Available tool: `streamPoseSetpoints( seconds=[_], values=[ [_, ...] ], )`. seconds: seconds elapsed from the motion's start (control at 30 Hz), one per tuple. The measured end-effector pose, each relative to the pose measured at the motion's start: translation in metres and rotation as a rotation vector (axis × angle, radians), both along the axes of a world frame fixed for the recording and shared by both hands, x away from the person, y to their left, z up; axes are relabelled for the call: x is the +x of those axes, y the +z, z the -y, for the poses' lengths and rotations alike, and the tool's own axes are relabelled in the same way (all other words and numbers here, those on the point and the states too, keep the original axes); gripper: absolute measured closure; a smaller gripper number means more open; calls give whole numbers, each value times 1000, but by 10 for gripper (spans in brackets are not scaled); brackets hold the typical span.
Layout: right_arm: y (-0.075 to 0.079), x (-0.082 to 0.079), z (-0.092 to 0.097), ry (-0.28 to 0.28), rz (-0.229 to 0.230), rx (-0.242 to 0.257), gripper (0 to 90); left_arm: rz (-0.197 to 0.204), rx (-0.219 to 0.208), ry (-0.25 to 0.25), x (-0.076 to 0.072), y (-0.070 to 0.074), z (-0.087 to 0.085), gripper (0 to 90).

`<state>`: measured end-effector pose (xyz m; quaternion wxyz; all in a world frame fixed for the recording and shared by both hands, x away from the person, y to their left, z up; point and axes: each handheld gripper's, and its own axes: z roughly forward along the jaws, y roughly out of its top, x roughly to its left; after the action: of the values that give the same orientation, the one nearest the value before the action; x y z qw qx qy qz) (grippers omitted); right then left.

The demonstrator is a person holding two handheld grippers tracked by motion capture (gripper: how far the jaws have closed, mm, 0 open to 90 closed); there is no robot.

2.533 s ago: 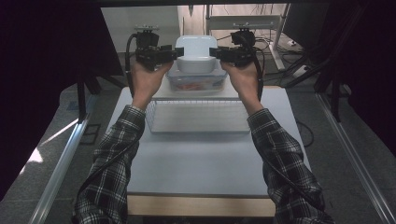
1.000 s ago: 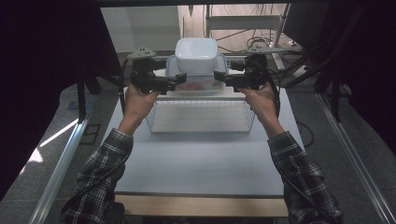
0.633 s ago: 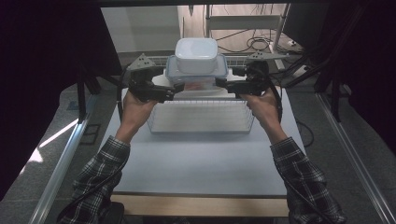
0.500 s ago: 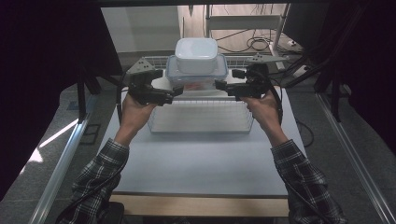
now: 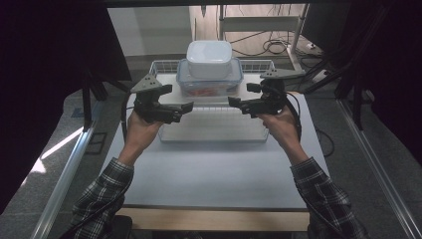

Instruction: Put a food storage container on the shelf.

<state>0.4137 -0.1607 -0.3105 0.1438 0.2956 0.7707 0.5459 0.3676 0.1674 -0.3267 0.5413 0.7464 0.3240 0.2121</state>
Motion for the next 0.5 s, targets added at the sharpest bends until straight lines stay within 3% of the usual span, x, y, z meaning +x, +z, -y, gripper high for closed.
streamPoseSetpoints(
  seconds=[0.5],
  values=[
    [-16,-14,9,9,-5,-13,55,-23,-8,-46,-15,-16,1,50]
  ],
)
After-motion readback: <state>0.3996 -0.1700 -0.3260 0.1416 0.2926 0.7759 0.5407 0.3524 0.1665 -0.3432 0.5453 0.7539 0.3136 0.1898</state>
